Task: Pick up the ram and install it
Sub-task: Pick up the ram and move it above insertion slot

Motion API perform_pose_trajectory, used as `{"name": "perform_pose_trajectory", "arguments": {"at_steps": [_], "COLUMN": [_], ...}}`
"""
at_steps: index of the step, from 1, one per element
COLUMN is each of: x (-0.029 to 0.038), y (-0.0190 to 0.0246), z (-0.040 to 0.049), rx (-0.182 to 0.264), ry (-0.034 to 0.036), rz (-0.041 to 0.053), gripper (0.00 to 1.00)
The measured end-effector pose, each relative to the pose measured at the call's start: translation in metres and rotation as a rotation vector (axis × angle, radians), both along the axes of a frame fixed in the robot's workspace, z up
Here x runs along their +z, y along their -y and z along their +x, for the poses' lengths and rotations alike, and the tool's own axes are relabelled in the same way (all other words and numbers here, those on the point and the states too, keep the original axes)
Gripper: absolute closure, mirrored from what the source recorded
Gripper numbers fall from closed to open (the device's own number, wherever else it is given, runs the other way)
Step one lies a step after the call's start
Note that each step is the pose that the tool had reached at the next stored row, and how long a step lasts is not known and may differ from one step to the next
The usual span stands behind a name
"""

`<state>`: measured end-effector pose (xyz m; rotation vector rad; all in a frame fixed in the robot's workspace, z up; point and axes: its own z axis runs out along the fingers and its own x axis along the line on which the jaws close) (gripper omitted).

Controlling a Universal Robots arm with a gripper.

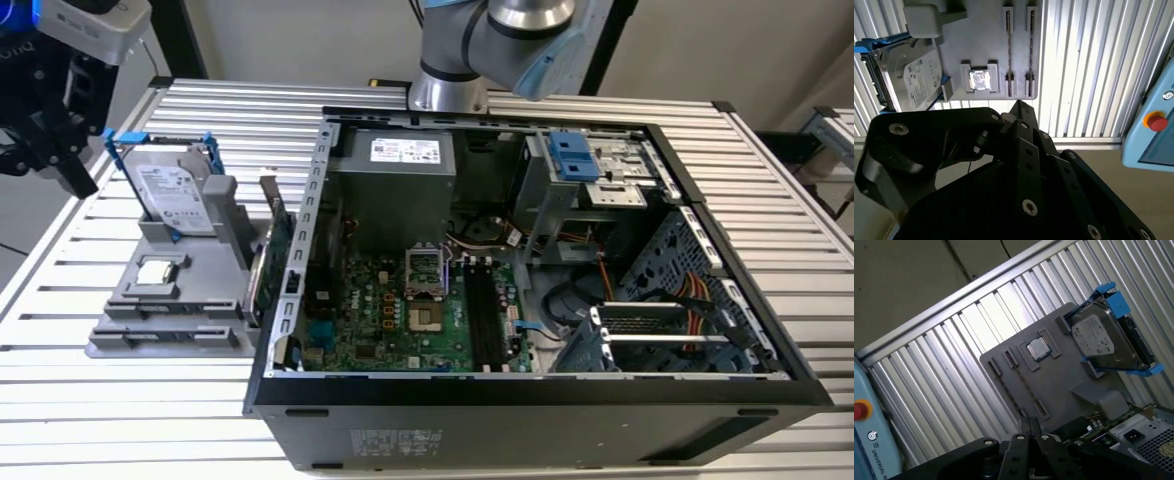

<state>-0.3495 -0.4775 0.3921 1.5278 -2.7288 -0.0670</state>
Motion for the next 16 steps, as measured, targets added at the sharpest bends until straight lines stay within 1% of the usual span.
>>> {"name": "perform_pose_trajectory", "arguments": {"at_steps": [16], "x": [0.0], "y": [0.0], "z": [-0.0001], "rx": [0.106], "ry": [0.0], "rz": [-0.0001], "gripper": [1.0]}}
